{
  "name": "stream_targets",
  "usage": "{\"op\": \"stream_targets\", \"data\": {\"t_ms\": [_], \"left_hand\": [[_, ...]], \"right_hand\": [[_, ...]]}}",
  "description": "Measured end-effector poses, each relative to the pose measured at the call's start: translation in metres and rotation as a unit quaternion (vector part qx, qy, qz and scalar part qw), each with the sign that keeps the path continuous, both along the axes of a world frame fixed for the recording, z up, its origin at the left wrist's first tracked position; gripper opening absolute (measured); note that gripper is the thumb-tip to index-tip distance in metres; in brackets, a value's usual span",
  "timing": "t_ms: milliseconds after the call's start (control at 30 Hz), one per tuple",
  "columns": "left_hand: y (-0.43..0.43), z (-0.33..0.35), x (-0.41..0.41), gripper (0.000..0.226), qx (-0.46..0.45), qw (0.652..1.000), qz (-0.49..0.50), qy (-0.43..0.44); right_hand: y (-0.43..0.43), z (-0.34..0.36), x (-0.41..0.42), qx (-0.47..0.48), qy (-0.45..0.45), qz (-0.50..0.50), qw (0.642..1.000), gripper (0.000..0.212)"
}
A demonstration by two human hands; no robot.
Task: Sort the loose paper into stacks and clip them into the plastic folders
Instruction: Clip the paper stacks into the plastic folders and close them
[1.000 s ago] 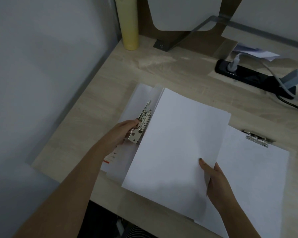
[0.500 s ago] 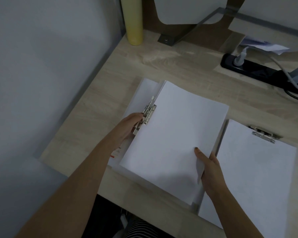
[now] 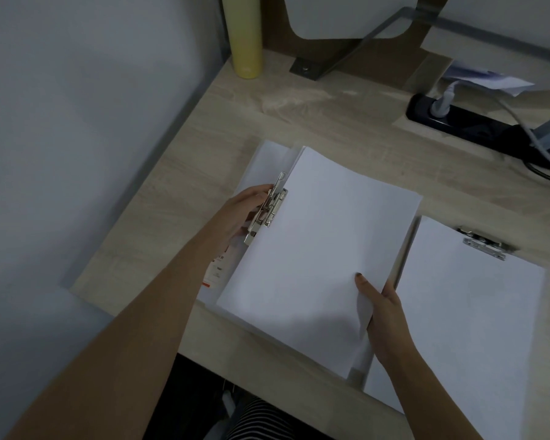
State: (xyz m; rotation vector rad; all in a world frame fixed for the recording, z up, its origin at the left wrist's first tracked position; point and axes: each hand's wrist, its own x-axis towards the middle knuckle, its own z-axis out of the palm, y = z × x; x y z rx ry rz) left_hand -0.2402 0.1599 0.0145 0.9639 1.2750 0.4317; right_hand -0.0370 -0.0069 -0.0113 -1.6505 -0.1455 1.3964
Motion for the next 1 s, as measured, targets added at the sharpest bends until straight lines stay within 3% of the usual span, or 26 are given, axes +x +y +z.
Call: {"op": "stream_targets", "data": {"t_ms": [400,633,700,833,1000], "left_hand": [[0.003,0.003,0.003,0.017,-0.020,1.000,0.015,-0.018],[-0.007,0.004,-0.017,0.026,-0.047,0.998,-0.020,-0.023],[-0.012,0.001,-0.025,0.043,-0.045,0.999,-0.025,-0.013],[-0.018,0.001,-0.030,0.042,-0.077,0.996,-0.043,0.027],[-0.016,0.007,-0.035,0.065,-0.097,0.984,-0.100,0.108]], "right_hand": [[-0.005,-0.002,-0.004,-0.003,0.005,-0.006,1.000,0.034],[-0.005,-0.002,-0.006,0.004,0.009,-0.017,1.000,0.030],[-0.005,-0.001,-0.005,0.008,0.010,-0.016,1.000,0.027],[-0.005,-0.002,-0.005,0.005,0.011,-0.018,1.000,0.033],[-0.004,-0.002,-0.005,0.007,0.015,-0.018,1.000,0.033]]}}
